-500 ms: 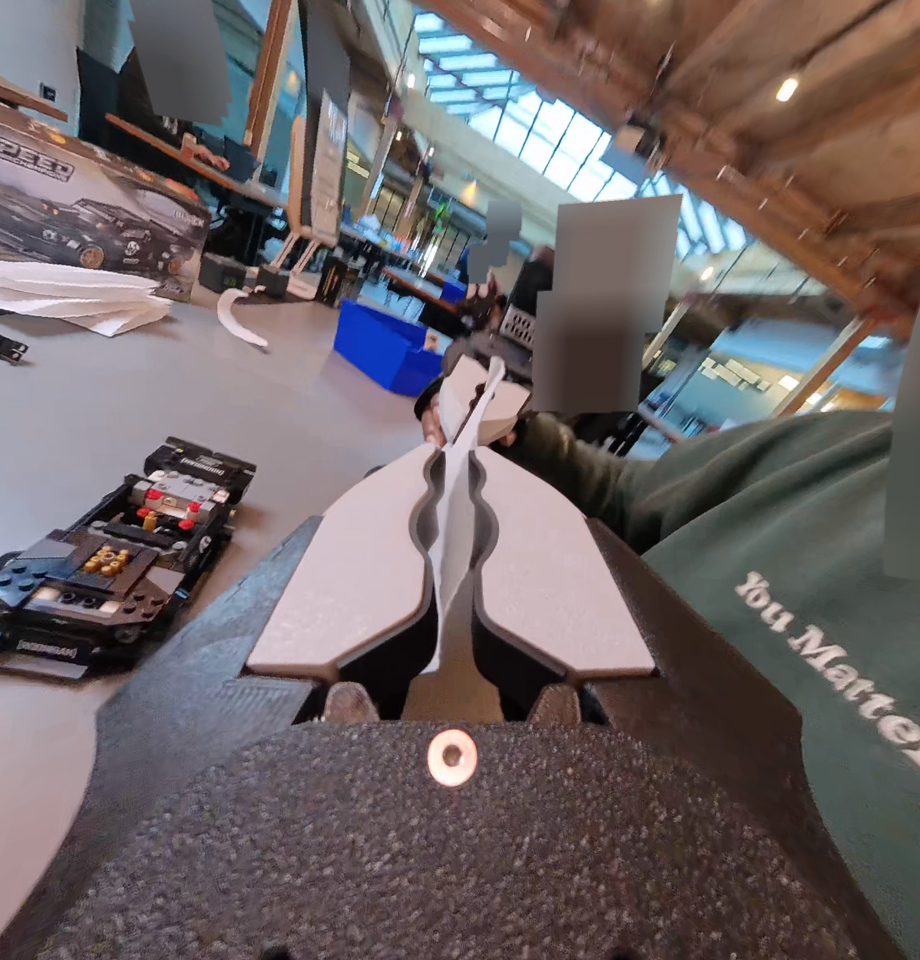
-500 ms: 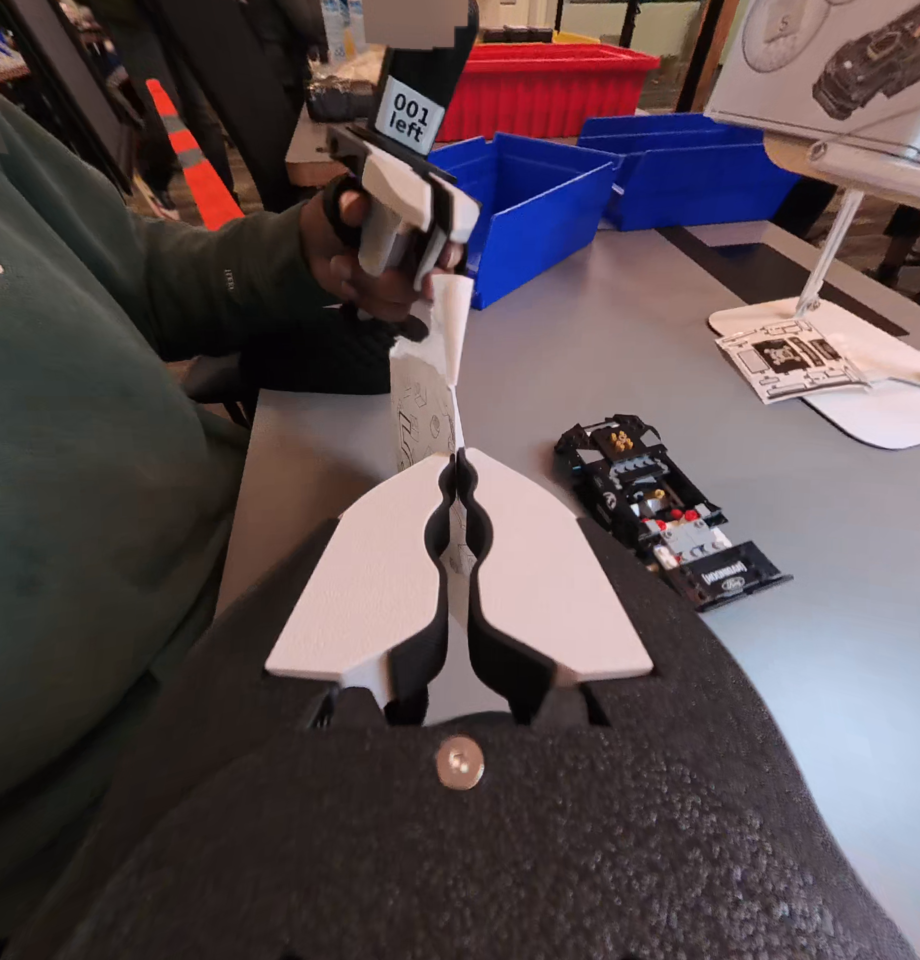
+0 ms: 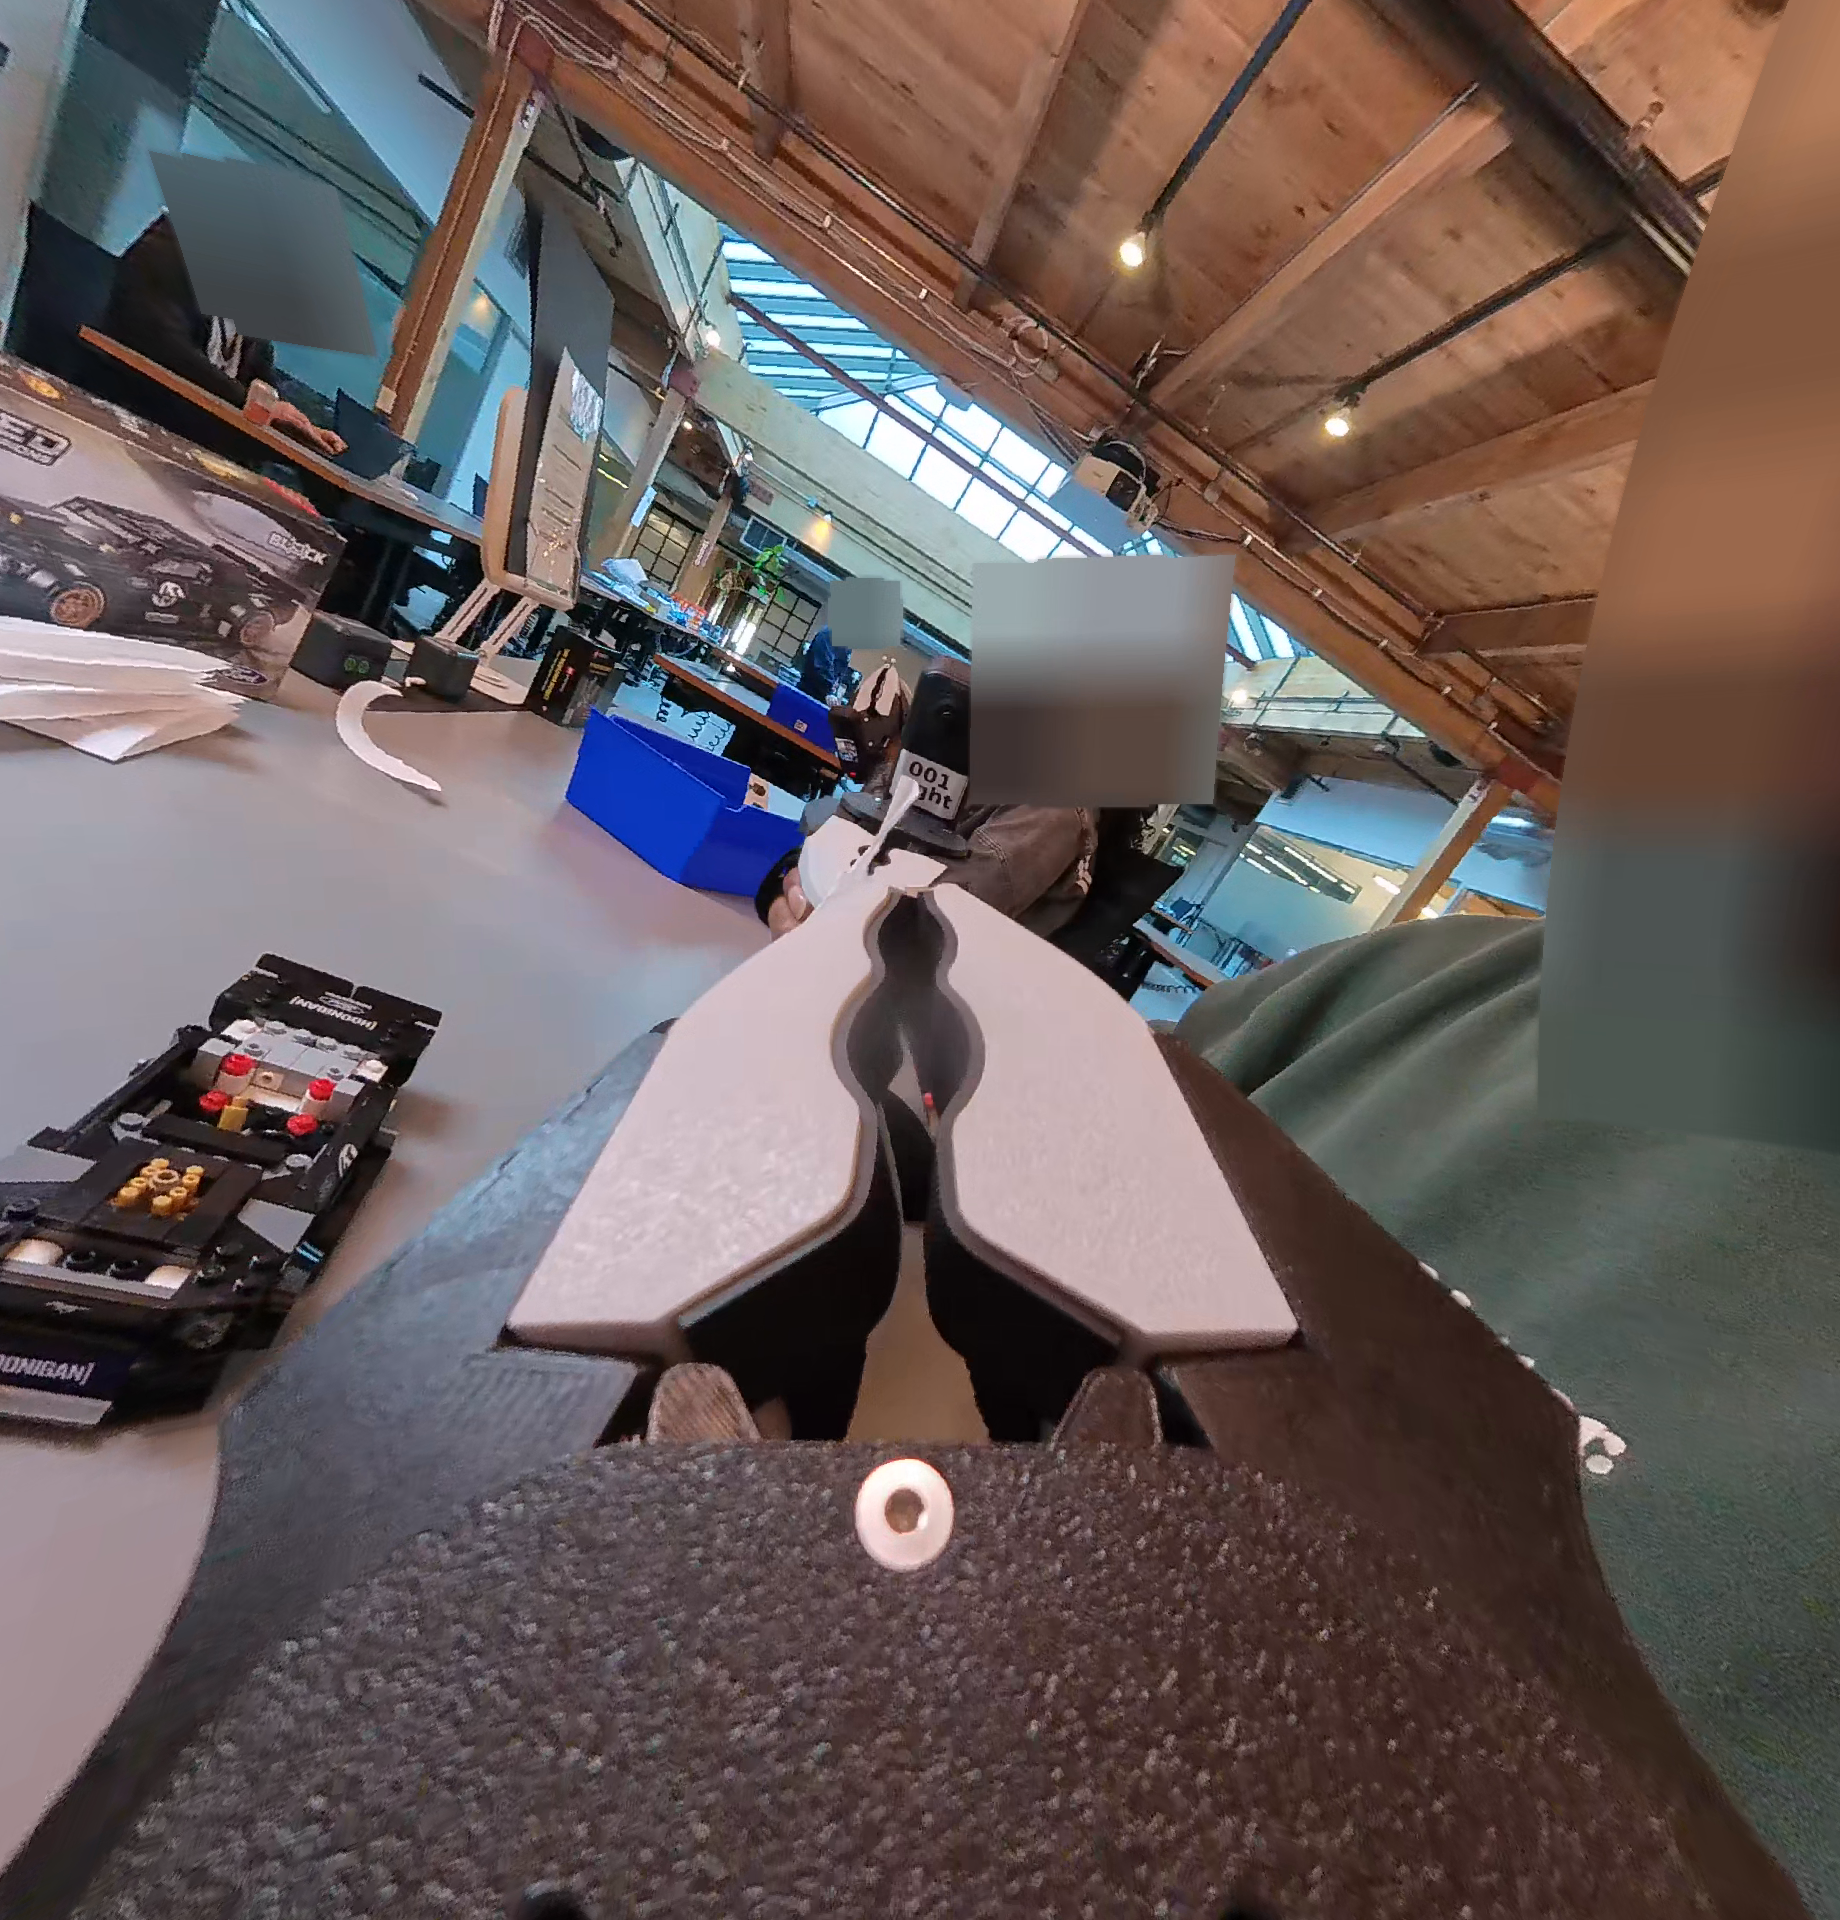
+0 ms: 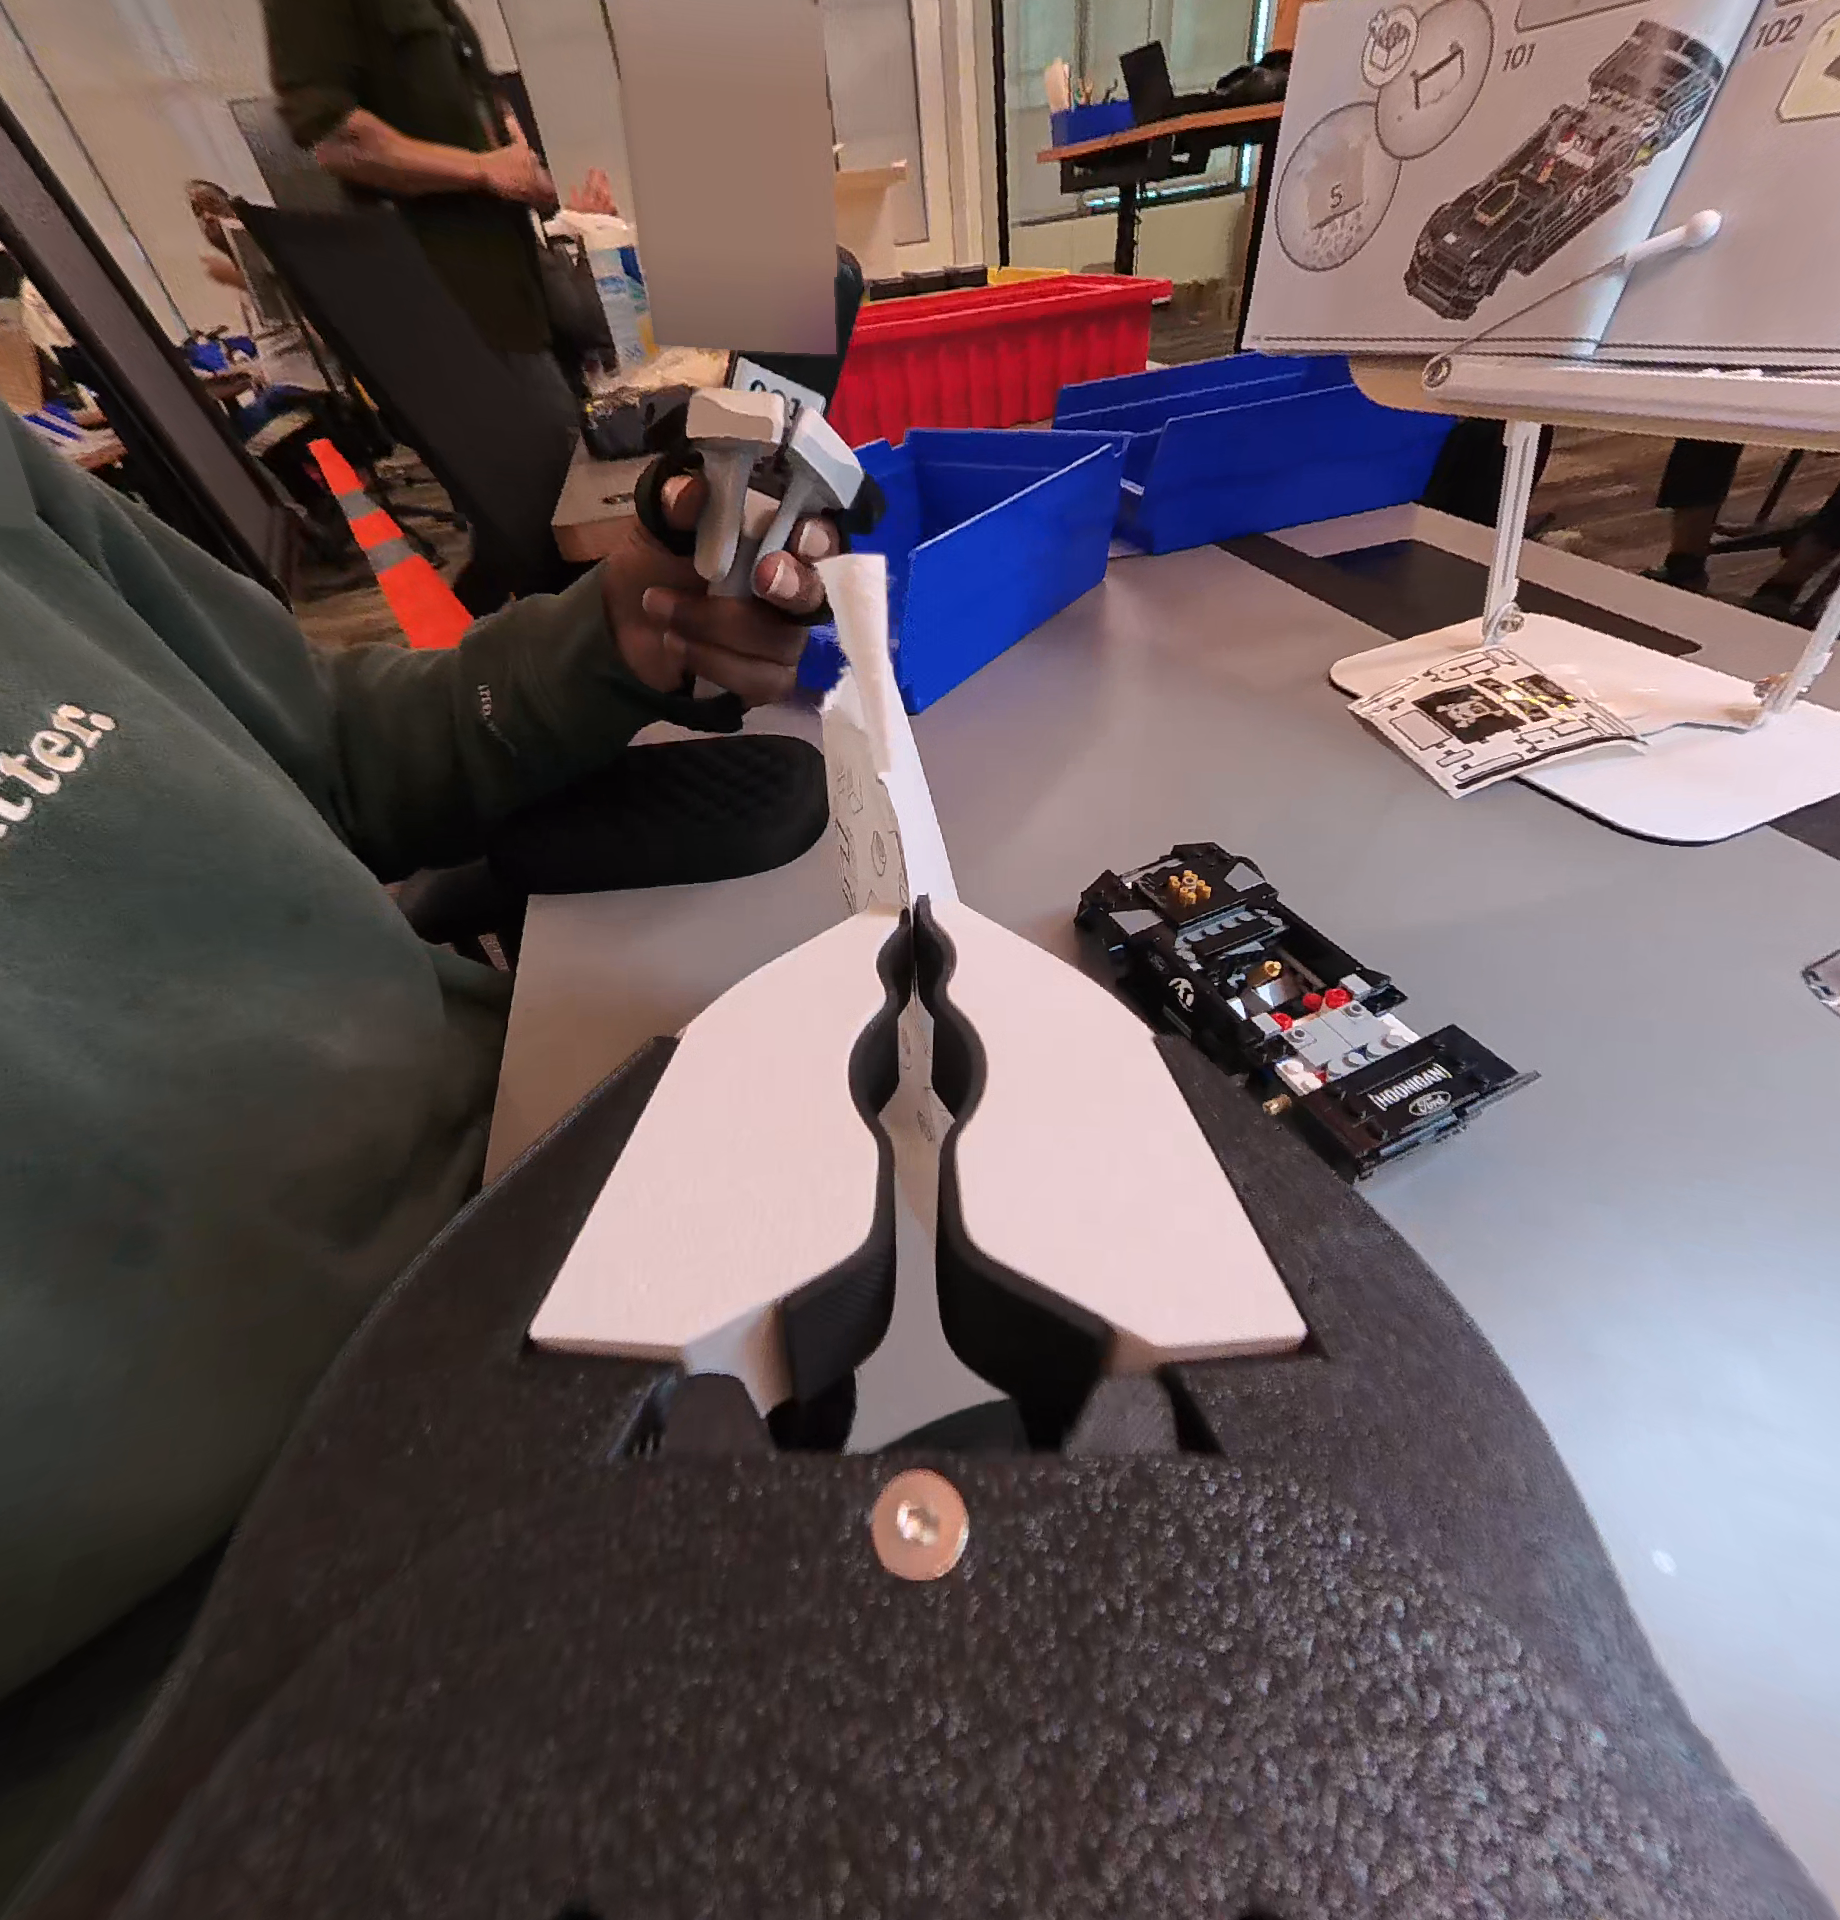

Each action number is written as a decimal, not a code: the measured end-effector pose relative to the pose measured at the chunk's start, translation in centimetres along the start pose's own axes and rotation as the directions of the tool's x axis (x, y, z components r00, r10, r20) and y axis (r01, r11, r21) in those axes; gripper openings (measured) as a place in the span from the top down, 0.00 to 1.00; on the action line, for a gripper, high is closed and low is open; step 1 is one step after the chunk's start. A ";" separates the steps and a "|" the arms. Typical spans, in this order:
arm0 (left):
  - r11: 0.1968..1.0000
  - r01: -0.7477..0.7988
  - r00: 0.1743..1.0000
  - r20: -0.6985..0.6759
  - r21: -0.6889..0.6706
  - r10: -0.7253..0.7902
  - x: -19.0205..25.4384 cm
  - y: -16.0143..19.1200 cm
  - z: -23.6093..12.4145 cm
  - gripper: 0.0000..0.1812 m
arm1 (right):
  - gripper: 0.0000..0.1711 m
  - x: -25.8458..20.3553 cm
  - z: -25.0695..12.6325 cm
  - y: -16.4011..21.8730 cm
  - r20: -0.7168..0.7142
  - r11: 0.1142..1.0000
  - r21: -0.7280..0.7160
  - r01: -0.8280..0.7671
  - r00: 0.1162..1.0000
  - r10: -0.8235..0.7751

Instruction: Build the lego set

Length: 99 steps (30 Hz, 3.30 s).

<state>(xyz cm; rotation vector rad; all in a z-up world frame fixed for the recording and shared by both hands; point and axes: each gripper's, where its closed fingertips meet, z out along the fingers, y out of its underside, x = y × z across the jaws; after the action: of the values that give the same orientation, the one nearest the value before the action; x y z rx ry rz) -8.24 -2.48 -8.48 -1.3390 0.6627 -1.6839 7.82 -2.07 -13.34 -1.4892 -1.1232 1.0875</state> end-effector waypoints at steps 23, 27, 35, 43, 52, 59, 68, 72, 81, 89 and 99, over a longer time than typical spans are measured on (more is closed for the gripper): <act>0.930 -0.248 0.933 0.191 -0.270 0.304 -4.0 5.3 2.4 0.82 | 1.00 1.3 -0.4 -3.8 0.166 0.960 0.192 -0.203 0.971 0.172; 0.918 -0.272 0.924 0.189 -0.289 0.333 -4.6 5.4 3.0 0.81 | 1.00 1.1 0.7 -3.1 0.202 0.957 0.180 -0.227 0.961 0.190; 0.933 -0.199 0.954 0.157 -0.298 0.254 -4.6 6.0 3.0 0.93 | 1.00 2.3 1.5 -2.5 0.197 0.934 0.213 -0.285 0.949 0.245; 0.967 -0.028 0.979 0.186 -0.253 0.077 -5.4 6.3 2.5 0.94 | 0.97 3.5 1.9 -0.7 0.074 0.961 0.157 -0.228 0.973 0.219; 0.971 0.009 0.980 0.195 -0.240 0.038 -5.8 6.7 2.4 0.94 | 1.00 3.6 2.2 0.3 0.022 0.976 0.104 -0.189 0.982 0.188; 0.947 -0.033 0.959 0.256 -0.318 0.119 -6.8 7.9 1.1 0.99 | 1.00 5.4 2.1 2.9 -0.047 0.944 -0.016 -0.329 0.943 0.328; 0.897 0.094 0.939 0.339 -0.432 0.064 -7.9 10.5 0.7 1.00 | 1.00 7.1 2.6 6.6 -0.109 0.811 -0.134 -0.569 0.822 0.559; 0.890 0.083 0.924 0.368 -0.448 0.099 -8.3 10.6 0.5 1.00 | 1.00 7.2 2.8 6.5 -0.108 0.822 -0.133 -0.554 0.832 0.543; 0.944 -0.092 0.946 0.267 -0.317 0.182 -5.4 7.0 0.4 1.00 | 0.89 4.7 3.3 6.1 -0.001 0.919 -0.158 -0.362 0.930 0.367; 0.953 -0.219 0.934 0.239 -0.208 0.266 -2.3 4.5 -1.2 1.00 | 0.87 1.9 5.8 6.7 0.052 0.959 -0.262 -0.109 0.990 0.127; 0.941 -0.335 0.910 0.243 -0.045 0.336 2.4 0.3 -5.9 1.00 | 0.85 0.3 13.4 4.0 0.183 0.976 -0.217 -0.002 0.982 0.042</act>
<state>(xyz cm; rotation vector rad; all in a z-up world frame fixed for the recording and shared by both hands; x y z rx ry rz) -13.89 -5.31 -9.24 -1.3233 0.7020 -1.2178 -4.63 -0.07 -19.48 -1.5945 -1.3958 1.1695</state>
